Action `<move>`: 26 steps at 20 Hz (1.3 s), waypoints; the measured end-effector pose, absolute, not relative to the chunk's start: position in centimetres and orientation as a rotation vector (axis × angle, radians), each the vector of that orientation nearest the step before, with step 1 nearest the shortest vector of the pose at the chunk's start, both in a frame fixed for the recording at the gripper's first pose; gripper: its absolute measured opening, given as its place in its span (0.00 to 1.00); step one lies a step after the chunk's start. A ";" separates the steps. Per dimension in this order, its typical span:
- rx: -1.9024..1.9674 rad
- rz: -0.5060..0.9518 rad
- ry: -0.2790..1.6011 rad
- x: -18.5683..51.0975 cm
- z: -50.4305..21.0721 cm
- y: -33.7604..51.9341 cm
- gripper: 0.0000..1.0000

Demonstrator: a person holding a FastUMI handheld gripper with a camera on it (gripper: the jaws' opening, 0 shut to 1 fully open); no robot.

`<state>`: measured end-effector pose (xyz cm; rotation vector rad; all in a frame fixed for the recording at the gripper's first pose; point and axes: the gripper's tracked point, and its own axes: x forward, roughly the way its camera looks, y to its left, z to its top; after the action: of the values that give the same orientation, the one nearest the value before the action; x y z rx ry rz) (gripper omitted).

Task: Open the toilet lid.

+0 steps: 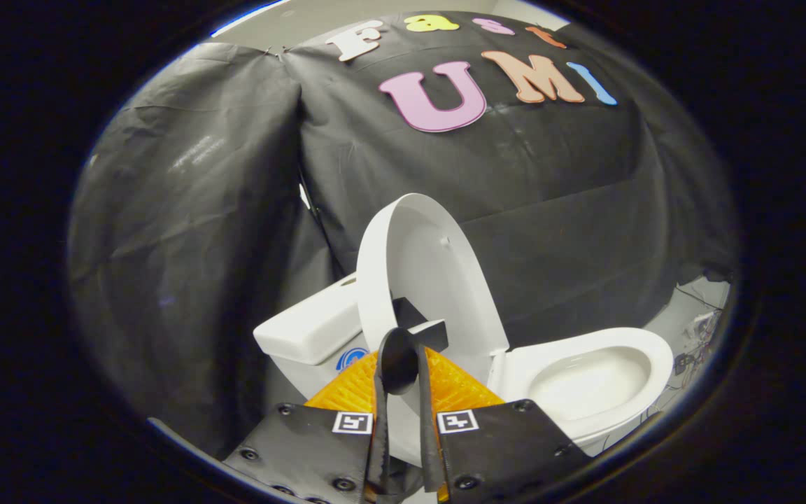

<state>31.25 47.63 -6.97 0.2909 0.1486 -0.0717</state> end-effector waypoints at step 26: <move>0.209 -0.016 0.194 32.8 -7.1 51.3 0.43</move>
<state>32.81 51.31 -7.09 0.2087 0.1936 -0.0162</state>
